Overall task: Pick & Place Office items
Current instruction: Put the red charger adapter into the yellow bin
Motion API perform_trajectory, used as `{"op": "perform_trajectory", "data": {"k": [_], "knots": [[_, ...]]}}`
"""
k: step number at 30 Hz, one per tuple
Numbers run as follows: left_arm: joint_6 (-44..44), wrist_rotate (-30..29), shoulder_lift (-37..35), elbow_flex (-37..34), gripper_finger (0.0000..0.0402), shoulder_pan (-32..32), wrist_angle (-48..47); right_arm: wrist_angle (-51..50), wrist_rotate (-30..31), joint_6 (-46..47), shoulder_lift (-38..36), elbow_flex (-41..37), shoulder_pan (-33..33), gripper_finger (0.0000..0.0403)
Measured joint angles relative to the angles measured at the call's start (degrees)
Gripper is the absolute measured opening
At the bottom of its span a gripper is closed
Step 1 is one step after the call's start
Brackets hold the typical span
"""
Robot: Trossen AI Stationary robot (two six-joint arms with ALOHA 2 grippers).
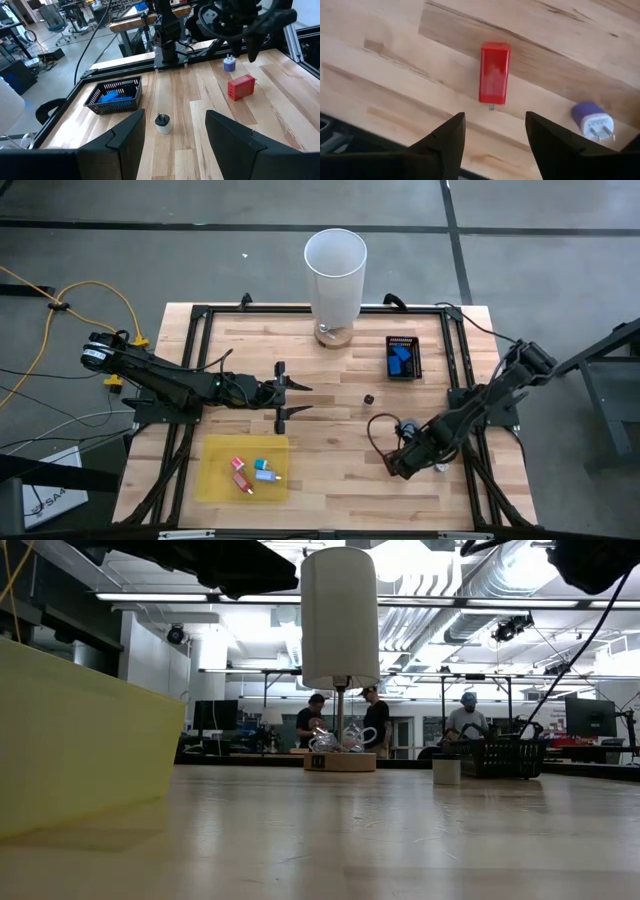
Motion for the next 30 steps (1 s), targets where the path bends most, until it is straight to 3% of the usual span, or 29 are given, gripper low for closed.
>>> {"op": "perform_trajectory", "data": {"k": [30], "knots": [[0.0,-0.22,0.0,0.0,0.0199,0.0,0.0,2.91,2.0,-1.78,5.43,0.04,-0.26,0.0194]]}}
